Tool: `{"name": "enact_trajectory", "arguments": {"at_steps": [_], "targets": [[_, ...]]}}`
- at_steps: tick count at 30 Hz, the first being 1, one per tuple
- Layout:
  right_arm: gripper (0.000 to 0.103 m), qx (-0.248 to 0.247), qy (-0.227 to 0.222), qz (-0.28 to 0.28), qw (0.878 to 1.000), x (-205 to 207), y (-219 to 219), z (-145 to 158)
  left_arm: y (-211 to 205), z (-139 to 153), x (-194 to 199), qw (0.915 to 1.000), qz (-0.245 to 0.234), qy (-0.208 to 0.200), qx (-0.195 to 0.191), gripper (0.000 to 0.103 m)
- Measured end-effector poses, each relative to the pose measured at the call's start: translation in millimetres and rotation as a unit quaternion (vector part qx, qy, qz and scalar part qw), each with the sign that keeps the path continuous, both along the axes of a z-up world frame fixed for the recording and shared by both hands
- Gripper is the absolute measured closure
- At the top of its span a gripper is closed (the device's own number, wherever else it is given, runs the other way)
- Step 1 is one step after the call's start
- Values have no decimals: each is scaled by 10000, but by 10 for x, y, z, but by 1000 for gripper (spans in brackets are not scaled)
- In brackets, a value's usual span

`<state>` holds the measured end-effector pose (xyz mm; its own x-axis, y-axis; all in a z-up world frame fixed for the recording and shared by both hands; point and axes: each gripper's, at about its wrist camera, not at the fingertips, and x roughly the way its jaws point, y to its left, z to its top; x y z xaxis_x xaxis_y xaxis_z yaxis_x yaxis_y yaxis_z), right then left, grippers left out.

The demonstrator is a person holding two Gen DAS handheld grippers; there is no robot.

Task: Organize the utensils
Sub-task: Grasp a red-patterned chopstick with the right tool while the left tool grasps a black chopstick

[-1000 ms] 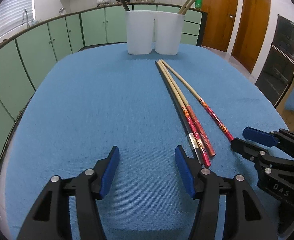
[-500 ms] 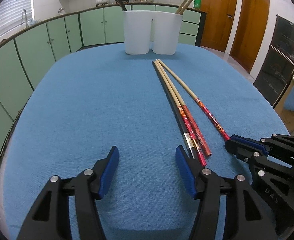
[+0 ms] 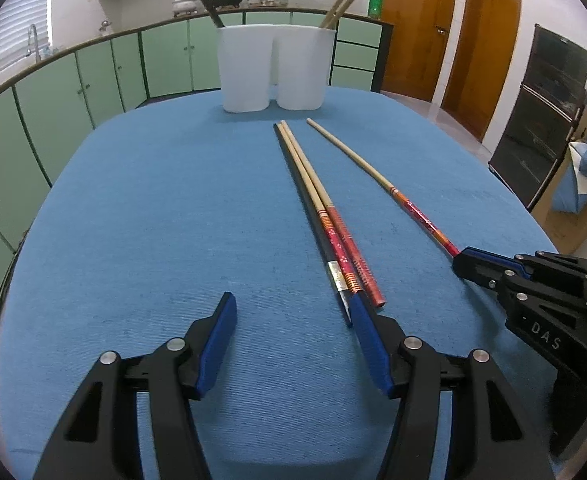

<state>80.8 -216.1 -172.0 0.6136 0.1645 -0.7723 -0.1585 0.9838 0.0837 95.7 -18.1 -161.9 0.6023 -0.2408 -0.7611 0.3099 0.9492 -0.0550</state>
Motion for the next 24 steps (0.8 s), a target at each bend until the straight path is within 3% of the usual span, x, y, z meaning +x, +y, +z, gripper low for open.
{"name": "enact_trajectory", "arguments": {"at_steps": [8, 12, 17, 24], "targets": [[98, 26, 16, 11, 10000, 13, -20, -9, -12, -8, 5, 10000, -33, 11, 12, 43], [98, 31, 16, 11, 10000, 14, -23, -10, -76, -36, 19, 9998, -69, 53, 195, 40], [98, 39, 18, 8, 10000, 11, -19, -12, -16, -27, 40, 9998, 119, 49, 138, 40], [97, -11, 11, 10, 10000, 11, -14, -16, 1, -35, 46, 9994, 291, 23, 209, 48]]}}
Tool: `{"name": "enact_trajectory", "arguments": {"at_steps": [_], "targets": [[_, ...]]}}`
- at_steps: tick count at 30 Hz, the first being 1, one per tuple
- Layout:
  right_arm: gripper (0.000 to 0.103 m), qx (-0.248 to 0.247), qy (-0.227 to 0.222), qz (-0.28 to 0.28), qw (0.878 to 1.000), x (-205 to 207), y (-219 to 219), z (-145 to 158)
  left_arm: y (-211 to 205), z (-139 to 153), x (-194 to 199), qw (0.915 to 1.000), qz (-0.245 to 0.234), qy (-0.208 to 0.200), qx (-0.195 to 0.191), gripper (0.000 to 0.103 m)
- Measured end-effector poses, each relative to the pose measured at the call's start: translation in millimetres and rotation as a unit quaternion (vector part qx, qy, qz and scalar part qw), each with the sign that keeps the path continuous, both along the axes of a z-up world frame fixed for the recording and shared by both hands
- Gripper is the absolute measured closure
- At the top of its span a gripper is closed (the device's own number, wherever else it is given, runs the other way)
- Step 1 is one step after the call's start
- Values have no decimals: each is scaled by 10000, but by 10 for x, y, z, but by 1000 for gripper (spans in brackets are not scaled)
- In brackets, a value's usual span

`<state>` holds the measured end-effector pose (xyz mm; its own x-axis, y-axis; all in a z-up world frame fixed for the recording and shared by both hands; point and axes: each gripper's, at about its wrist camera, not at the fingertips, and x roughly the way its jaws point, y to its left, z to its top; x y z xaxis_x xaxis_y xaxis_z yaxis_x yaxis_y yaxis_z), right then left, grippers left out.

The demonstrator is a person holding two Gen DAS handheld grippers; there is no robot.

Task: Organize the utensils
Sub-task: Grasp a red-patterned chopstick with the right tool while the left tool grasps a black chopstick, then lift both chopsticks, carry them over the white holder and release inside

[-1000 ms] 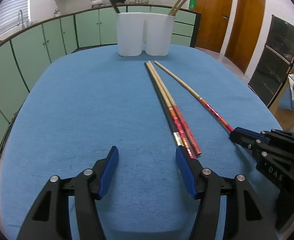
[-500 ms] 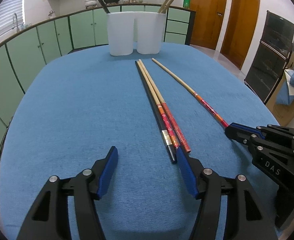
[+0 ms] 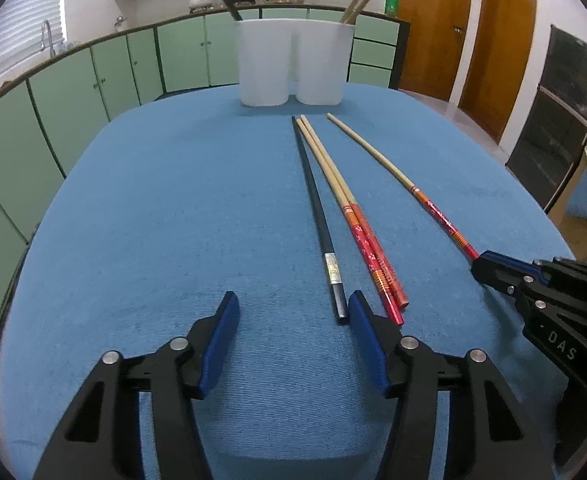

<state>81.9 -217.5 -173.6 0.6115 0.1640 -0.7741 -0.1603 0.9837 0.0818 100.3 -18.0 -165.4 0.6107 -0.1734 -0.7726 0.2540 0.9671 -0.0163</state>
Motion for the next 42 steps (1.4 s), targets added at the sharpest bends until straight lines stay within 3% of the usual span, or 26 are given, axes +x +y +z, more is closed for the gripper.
{"name": "enact_trajectory", "arguments": {"at_steps": [3, 8, 17, 25, 42], "targets": [[97, -6, 3, 8, 10000, 3, -6, -10, -35, 4, 1, 10000, -78, -22, 33, 56], [97, 107, 16, 12, 9999, 2, -21, -20, -53, 5, 13, 9997, -200, -3, -157, 96], [98, 161, -62, 43, 9998, -32, -34, 12, -37, 32, 0, 9995, -187, -68, -242, 96], [98, 243, -299, 23, 9993, -92, -57, 182, 13, 283, -131, 9986, -161, -457, -226, 96], [98, 508, -1291, 88, 9903, -60, -202, 1175, 125, 1303, -116, 9839, -227, -1695, -527, 96]]}}
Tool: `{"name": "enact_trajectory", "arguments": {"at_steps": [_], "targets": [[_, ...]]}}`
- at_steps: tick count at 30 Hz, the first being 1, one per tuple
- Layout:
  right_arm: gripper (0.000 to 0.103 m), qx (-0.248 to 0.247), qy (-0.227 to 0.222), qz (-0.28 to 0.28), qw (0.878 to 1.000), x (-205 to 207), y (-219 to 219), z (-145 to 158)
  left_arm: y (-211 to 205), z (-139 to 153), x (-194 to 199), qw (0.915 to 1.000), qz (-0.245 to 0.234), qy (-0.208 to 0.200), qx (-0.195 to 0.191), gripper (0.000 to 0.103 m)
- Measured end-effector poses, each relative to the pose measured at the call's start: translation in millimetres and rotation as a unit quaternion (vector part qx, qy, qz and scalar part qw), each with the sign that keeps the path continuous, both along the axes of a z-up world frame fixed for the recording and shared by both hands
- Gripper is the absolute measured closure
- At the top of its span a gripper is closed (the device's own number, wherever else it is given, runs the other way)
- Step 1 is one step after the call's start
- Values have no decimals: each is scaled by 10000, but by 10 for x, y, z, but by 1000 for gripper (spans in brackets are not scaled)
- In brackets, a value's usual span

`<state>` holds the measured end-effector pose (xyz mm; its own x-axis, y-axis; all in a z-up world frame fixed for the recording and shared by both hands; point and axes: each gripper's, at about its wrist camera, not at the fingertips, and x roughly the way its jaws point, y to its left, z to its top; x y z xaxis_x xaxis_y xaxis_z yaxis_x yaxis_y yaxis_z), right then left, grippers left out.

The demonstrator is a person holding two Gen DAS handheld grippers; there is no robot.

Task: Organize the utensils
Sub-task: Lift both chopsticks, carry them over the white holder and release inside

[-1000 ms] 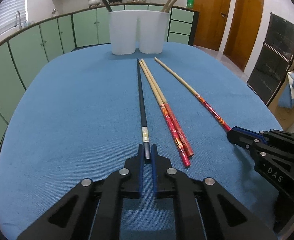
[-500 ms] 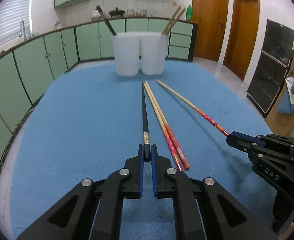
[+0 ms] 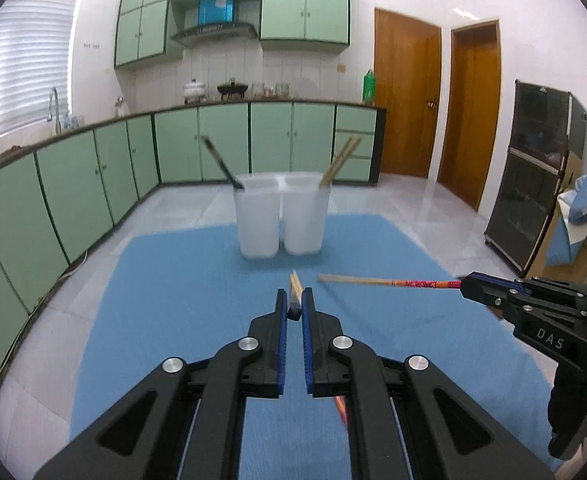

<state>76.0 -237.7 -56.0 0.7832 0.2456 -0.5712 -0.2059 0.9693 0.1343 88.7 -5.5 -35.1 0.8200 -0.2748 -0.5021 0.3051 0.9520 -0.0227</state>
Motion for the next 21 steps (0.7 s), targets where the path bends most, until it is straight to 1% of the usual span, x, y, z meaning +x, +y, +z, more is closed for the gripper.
{"name": "enact_trajectory", "arguments": {"at_steps": [5, 7, 11, 13, 16, 21], "targets": [[98, -15, -291, 155, 9995, 126, 5, 367, 30, 255, 127, 9996, -58, -292, -27, 97], [98, 7, -354, 241, 9991, 193, 9, 492, 48, 334, 195, 9994, -114, -335, -58, 97], [98, 57, -268, 441, 9987, 399, 52, 698, 54, 482, 370, 9989, -247, -383, -99, 97], [98, -3, -266, 530, 9982, 528, 80, 796, 57, 532, 447, 9987, -276, -416, -83, 97], [98, -136, -324, 580, 9977, 677, 112, 945, 64, 589, 548, 9985, -308, -444, -82, 97], [98, -125, -475, 656, 9966, 898, 147, 1228, 81, 737, 717, 9979, -347, -530, -158, 97]]}}
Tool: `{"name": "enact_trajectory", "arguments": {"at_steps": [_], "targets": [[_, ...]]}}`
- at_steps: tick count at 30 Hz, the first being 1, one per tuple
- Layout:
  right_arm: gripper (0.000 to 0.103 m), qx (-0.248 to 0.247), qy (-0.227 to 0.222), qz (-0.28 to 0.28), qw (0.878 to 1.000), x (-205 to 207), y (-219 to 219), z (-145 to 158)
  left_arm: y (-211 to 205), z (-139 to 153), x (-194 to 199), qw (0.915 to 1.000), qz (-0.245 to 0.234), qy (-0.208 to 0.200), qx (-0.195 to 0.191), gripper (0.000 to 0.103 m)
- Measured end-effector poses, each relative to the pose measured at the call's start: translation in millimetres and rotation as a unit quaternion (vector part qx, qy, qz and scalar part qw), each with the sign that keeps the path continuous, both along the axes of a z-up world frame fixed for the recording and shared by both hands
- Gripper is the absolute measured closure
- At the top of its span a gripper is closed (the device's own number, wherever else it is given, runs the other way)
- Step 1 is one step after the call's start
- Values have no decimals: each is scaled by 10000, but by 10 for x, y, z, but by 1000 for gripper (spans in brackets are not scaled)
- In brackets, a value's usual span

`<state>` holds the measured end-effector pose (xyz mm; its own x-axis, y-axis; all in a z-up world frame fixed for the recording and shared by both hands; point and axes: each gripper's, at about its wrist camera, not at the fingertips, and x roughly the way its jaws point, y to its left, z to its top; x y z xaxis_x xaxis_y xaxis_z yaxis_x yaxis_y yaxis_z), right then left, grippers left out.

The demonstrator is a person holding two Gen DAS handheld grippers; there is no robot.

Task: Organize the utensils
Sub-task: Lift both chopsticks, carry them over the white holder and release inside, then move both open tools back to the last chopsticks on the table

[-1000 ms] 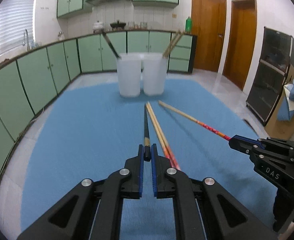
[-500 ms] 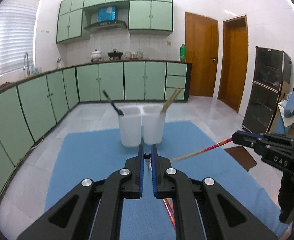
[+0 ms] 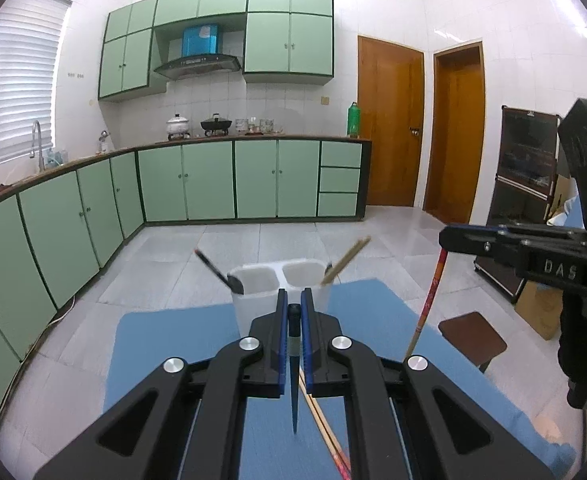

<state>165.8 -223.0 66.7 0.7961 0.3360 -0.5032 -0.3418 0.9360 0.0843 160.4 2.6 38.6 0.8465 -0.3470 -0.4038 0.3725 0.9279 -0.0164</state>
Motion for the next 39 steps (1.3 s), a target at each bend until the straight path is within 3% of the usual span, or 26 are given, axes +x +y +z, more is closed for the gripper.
{"name": "enact_trajectory", "arguments": {"at_steps": [10, 15, 20, 28, 29, 30, 32, 34, 39], "targets": [[98, 380, -759, -129, 9963, 550, -71, 752, -122, 686, 386, 9963, 15, -851, -153, 97], [98, 618, -1073, -314, 9918, 900, -167, 913, -219, 932, 636, 9917, 139, -1258, -241, 97], [98, 529, -931, -539, 9928, 1292, -156, 719, -321, 880, 938, 9908, 292, -1303, -199, 97], [95, 258, -326, -637, 9971, 1584, -86, 222, -286, 371, 1313, 9978, 322, -529, -257, 93], [89, 219, -332, -659, 9970, 1565, -83, 208, -264, 357, 1315, 9979, 315, -502, -267, 86], [74, 200, -358, -686, 9968, 1526, -76, 200, -236, 342, 1288, 9979, 330, -487, -282, 80], [59, 195, -485, -792, 9955, 1428, -95, 232, -188, 347, 1220, 9975, 343, -526, -322, 58], [53, 172, -590, -824, 9947, 1311, -102, 268, -137, 362, 1111, 9970, 370, -576, -352, 46], [25, 16, -966, -935, 9909, 906, -175, 317, -9, 403, 806, 9962, 403, -716, -275, 31]]}}
